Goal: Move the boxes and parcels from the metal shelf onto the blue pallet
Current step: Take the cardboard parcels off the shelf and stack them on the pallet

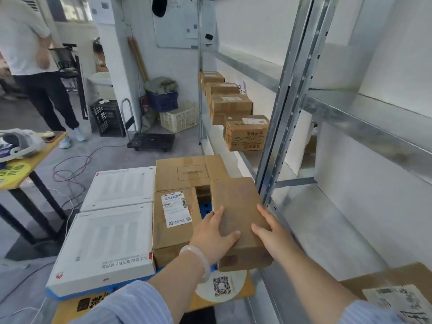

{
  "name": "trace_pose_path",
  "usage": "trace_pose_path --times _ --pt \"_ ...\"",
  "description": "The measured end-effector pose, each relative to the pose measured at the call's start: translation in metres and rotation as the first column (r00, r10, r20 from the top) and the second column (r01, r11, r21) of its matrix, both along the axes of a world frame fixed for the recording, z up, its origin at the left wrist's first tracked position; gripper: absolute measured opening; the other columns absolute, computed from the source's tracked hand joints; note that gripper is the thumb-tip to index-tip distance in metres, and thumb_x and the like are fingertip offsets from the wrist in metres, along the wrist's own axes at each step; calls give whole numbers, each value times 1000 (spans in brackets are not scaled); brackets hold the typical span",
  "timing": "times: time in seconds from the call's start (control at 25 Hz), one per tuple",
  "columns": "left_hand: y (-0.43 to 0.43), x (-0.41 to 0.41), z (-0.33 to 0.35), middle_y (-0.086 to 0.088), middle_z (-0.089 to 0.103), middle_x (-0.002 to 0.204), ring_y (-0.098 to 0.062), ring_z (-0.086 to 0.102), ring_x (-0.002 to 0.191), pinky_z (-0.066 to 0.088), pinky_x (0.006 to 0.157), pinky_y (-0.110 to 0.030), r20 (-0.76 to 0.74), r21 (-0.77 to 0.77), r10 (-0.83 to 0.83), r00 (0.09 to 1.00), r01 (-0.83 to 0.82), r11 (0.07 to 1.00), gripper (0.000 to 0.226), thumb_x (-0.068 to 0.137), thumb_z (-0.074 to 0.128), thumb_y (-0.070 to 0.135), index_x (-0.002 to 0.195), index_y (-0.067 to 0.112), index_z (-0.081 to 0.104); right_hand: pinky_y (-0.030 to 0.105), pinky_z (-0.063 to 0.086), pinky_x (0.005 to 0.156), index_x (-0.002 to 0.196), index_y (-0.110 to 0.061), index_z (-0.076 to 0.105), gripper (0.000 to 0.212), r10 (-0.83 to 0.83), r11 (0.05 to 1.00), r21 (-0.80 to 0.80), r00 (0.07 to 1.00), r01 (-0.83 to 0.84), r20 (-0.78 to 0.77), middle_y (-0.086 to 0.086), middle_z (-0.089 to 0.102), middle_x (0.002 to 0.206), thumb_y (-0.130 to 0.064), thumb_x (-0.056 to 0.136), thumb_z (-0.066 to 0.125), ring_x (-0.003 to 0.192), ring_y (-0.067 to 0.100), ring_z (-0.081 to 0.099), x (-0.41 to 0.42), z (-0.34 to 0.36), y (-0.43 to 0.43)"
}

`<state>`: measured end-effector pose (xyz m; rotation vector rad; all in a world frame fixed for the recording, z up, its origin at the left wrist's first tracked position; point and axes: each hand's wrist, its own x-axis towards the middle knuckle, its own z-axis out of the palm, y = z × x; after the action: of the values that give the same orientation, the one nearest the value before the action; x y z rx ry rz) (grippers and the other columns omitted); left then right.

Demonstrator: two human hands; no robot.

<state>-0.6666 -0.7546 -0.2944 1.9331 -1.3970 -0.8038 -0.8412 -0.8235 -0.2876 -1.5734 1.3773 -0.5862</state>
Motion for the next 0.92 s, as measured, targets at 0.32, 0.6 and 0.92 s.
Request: trace_pose_path --times 0.32,0.6,0.92 --pt "-38 20 -43 6 22 158 -21 10 145 13 117 -40 407 213 -18 913 -76 974 76 86 33 71 150 40 8 16 41 72 139 -58 30 60 150 978 139 988 -153 29 -15 38 145 -39 91 60 108 5 43 20 -55 -64" --pt "-28 31 -66 3 -1 162 -21 -9 146 1 117 -43 560 251 -166 812 24 968 74 88 36 65 151 35 11 40 36 107 139 -64 16 67 233 965 135 971 -223 -56 -12 27 153 -46 90 59 135 15 34 31 -92 -68" --pt "-16 41 -74 -2 -19 159 -25 -20 144 -11 116 -47 617 263 -211 758 54 963 81 84 36 70 151 38 2 40 34 106 141 -63 -2 76 300 954 83 936 -289 -185 -10 19 156 -58 88 53 138 18 29 41 -101 -69"
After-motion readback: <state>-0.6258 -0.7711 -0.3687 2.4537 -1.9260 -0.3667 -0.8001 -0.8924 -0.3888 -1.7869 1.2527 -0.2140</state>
